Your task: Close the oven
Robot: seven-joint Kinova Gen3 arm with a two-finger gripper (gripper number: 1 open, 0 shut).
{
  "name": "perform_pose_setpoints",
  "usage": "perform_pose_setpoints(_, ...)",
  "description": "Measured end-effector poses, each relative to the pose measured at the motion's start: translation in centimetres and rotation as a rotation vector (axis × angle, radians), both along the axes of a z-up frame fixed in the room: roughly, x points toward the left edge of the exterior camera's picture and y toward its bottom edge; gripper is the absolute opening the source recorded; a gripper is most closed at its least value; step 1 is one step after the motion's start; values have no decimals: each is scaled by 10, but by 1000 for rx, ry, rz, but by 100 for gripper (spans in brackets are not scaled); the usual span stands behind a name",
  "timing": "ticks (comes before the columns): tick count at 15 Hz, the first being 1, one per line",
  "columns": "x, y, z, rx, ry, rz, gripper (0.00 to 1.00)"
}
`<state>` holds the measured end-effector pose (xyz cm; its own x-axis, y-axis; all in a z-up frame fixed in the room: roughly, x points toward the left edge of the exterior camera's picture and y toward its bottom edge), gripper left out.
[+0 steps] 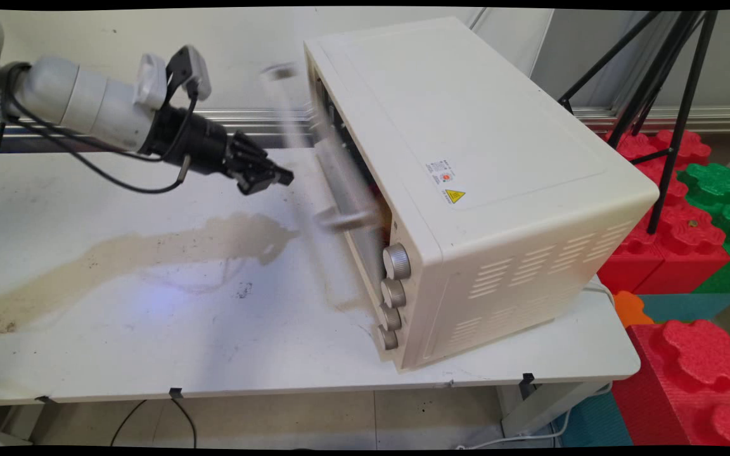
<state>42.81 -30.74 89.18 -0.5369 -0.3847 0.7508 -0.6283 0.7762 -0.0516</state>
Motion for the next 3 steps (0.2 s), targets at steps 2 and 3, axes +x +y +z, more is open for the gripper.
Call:
perform_pose_setpoints(2,-4,-4,8,-12,14,-3,0)
perform_pose_setpoints(3,-7,-7,14,-20,22,-5,0)
